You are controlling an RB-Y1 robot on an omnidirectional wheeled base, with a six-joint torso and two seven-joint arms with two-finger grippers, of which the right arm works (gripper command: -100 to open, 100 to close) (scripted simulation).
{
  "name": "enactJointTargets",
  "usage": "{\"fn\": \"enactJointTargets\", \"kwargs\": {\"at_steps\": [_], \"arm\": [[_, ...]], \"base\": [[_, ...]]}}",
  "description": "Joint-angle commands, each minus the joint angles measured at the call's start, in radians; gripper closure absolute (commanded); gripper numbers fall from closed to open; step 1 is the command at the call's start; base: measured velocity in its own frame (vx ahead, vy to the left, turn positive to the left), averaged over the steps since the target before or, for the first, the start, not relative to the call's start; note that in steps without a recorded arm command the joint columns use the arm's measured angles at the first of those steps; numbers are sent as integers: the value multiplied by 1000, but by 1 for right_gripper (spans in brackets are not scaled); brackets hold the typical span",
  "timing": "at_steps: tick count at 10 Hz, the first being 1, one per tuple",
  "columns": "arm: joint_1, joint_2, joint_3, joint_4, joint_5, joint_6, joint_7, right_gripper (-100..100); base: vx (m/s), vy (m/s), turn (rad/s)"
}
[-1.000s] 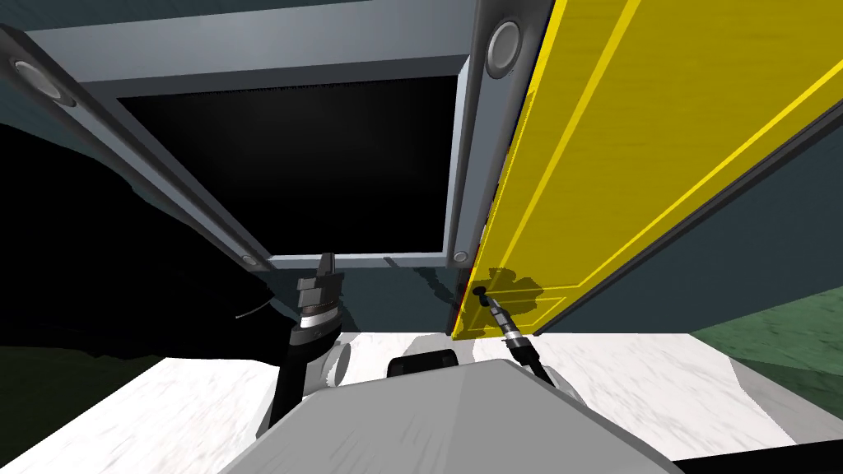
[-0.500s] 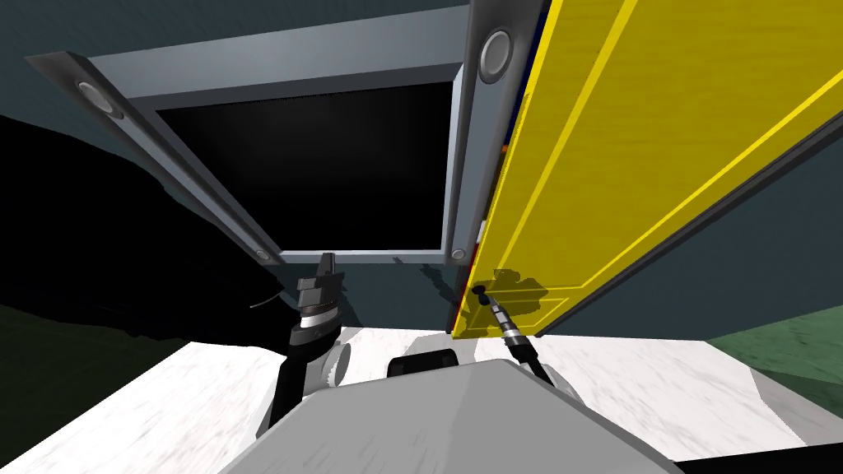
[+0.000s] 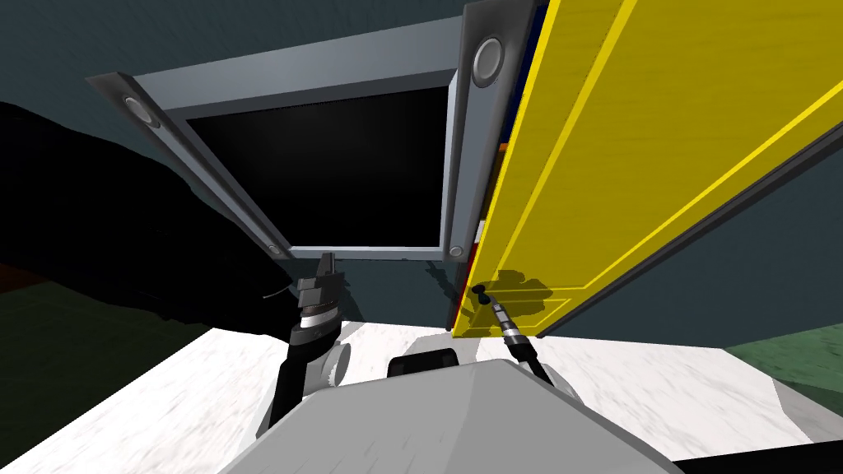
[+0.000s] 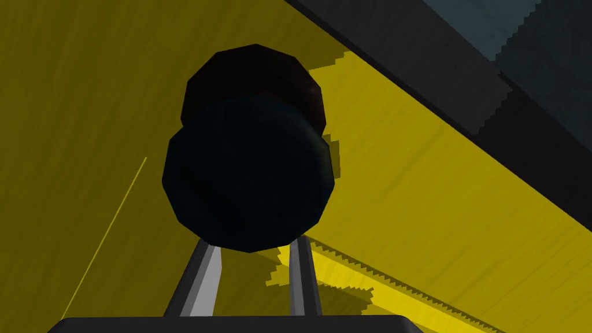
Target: Pull the door open
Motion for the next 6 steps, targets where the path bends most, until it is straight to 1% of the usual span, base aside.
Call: {"fn": "enactJointTargets", "kwargs": {"at_steps": [1,2,3,4,5,6], "arm": [[-15,11,21,25,-17,-5,-50,100],[-15,11,21,25,-17,-5,-66,100],[-20,11,27,26,-32,-2,-102,100],[-20,11,27,26,-32,-2,-107,100],[-24,11,32,27,-48,1,-148,100],[-28,11,38,29,-64,5,-175,100]], "base": [[-74,-37,84],[-54,-29,70],[-54,-24,91],[-43,-13,38],[-47,-9,65],[-77,-20,103]]}}
